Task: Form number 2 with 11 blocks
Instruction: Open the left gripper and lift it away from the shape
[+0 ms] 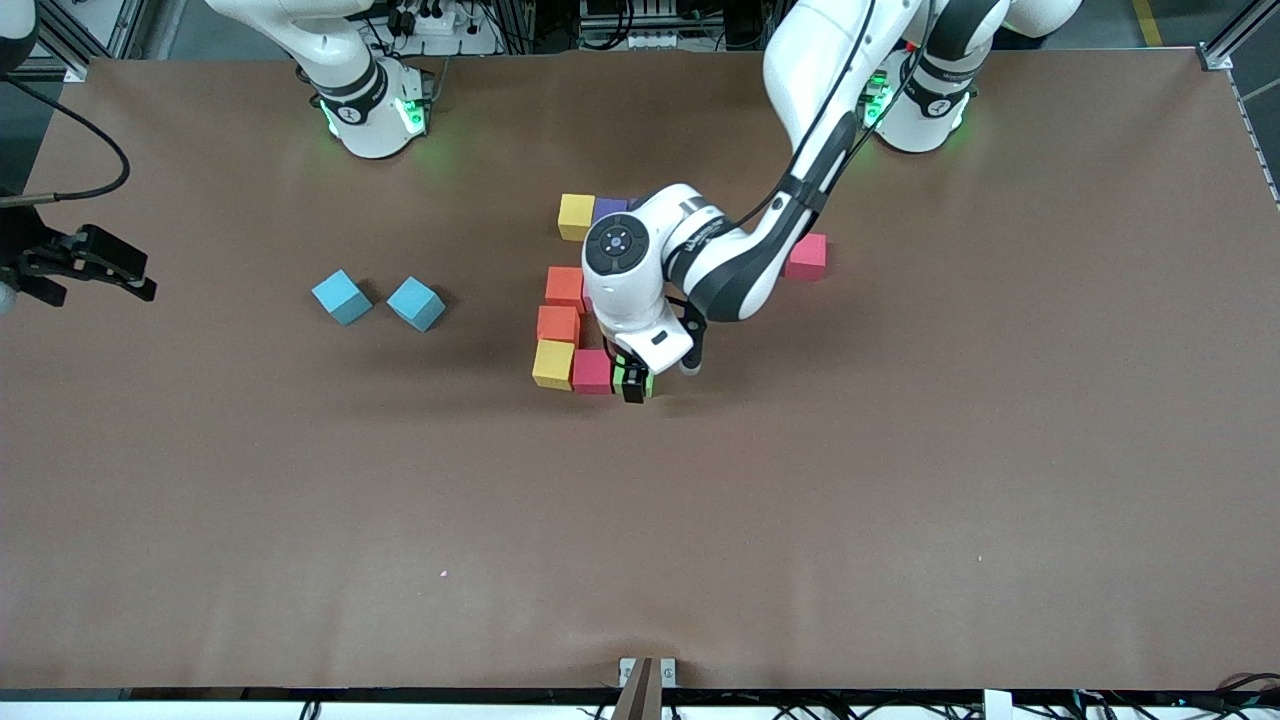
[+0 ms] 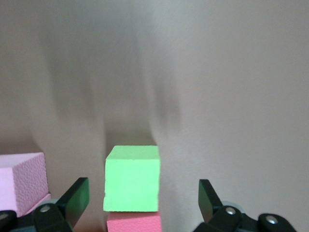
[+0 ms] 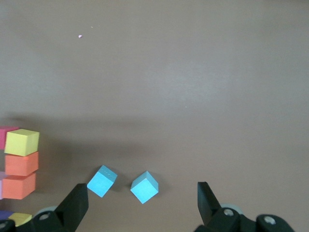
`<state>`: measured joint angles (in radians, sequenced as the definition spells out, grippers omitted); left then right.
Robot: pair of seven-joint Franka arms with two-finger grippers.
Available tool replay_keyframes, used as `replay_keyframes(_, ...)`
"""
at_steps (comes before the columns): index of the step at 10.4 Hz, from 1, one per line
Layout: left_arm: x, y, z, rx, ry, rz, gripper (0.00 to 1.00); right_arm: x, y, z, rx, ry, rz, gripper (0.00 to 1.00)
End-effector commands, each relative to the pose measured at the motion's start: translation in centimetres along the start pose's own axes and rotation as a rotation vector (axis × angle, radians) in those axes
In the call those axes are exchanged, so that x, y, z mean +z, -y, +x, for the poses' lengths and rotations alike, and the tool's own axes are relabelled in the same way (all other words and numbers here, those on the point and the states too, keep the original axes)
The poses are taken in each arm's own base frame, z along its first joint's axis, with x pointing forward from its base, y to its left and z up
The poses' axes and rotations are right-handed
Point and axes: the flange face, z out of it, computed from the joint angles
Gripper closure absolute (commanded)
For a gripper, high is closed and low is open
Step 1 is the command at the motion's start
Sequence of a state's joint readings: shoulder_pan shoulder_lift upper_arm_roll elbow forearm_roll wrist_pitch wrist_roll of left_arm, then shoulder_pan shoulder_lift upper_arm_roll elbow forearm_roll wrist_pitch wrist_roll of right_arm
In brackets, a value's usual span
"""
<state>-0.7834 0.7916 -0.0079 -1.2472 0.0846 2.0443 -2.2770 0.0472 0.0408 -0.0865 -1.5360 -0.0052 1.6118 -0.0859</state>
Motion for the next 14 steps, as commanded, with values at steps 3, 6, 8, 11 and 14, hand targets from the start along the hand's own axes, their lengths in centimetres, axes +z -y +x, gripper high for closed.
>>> replay_keyframes(3, -9.9, -6.2, 13.7, 0.025, 0.002, 0.0, 0.0, 1.0, 0.3, 0.4, -0.006, 0.046, -0.007, 0.0)
replay_keyframes(6, -14.3, -9.3, 24.0, 0.06, -0.005, -0.018, 0.0, 1.2, 0.2, -0.2, -0.05, 0.09, -0.013, 0.0)
replay_keyframes(8, -15.9, -9.8, 28.8, 0.141, -0.012, -0.002, 0.0, 0.9, -0.3, -0.3, -0.055, 0.086, -0.016, 0.0)
replay_keyframes(11, -18.7, -7.5, 35.8, 0.297, 0.011, 0.032, 0.0, 0.3, -0.9, -0.4, -0.148, 0.075, -0.001, 0.0)
replay_keyframes(14, -21.3, -3.2, 42.0, 0.492, 0.054, 0.033, 0.0, 0.2, -0.2, -0.3, -0.16, 0.065, -0.006, 0.0)
